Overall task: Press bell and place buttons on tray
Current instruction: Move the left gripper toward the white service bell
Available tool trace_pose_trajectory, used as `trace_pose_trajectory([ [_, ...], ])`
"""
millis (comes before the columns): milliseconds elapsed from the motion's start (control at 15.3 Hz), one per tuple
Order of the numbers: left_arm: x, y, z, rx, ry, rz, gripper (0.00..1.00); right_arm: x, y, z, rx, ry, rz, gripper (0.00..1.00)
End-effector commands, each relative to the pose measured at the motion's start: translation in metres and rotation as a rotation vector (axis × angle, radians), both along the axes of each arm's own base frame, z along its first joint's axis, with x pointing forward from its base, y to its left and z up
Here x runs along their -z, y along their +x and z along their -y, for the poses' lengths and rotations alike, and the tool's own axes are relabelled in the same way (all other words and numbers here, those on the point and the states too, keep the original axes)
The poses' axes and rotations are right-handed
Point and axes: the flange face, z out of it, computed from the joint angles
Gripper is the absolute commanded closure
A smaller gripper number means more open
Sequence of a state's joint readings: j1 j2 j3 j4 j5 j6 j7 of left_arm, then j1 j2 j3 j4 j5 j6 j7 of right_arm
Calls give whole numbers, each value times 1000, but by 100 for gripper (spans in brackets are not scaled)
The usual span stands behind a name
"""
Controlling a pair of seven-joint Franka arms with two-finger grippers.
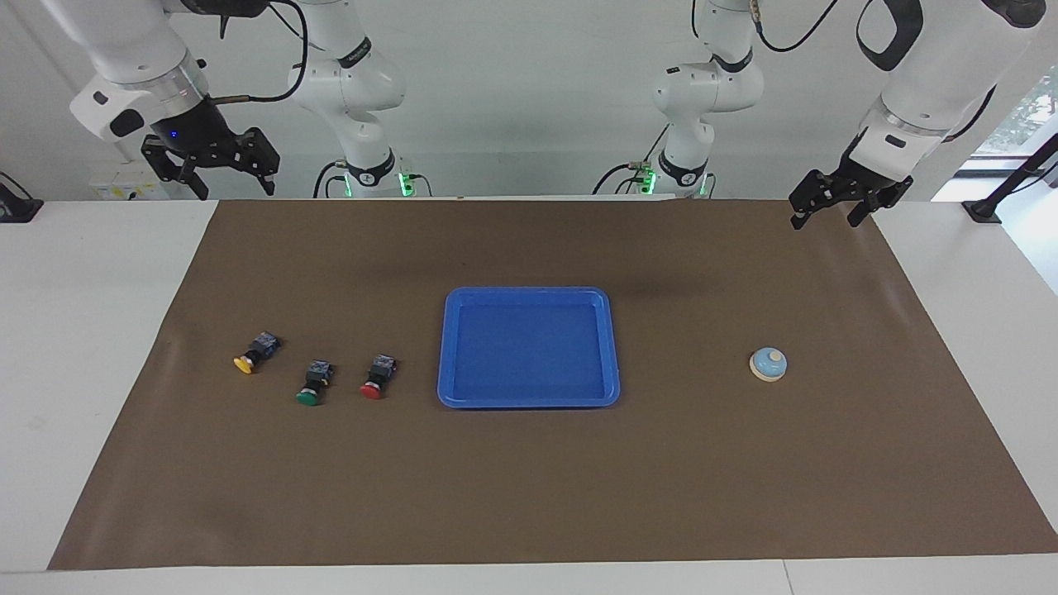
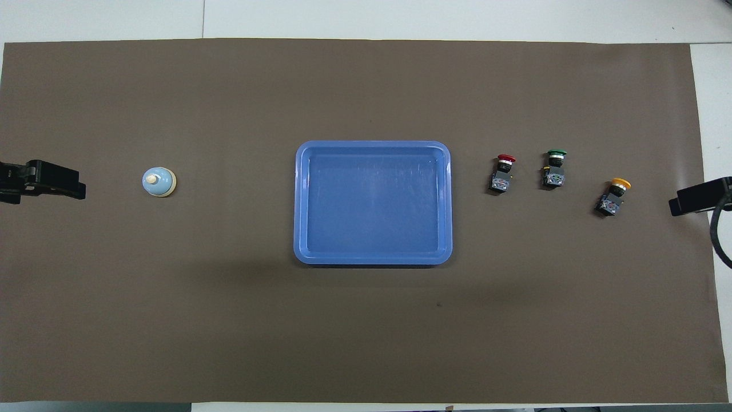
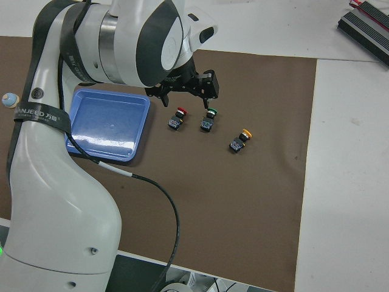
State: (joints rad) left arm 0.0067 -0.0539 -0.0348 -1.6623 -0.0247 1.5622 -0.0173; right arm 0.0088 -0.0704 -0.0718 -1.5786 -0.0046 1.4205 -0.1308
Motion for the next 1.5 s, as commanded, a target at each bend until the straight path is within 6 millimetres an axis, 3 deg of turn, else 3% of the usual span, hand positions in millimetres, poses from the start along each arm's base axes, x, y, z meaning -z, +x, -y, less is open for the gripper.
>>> trace_pose_trajectory([
  [0,-1,-3,-3,-5,-5,5,0,-1,-6,1,-15,1,-4,0],
  [392,-2,1,-6,-41,-1,38,0,-1,-6,1,-15,1,-4,0],
  [588,23,4,-6,-27,-2,84,1,-1,-6,1,-15,1,-4,0],
  [719,49,22,-6,-27,-4,90,20,-1,-6,1,-15,1,-4,0],
  [784,58,29,-7,-29,-4,92,39,-1,-6,1,-15,1,-4,0],
  [850,71,37,-8,-31,-5,83,75,-1,-6,1,-15,1,-4,0],
  [915,90,46,-7,-30,-5,60,100,-1,-6,1,-15,1,-4,0],
  [1176,165,75,-4,-25,-8,43,100,-1,-6,1,-15,1,-4,0],
  [1438,195,87,-11,-22,-9,49,100,-1,-6,1,-15,1,-4,0],
])
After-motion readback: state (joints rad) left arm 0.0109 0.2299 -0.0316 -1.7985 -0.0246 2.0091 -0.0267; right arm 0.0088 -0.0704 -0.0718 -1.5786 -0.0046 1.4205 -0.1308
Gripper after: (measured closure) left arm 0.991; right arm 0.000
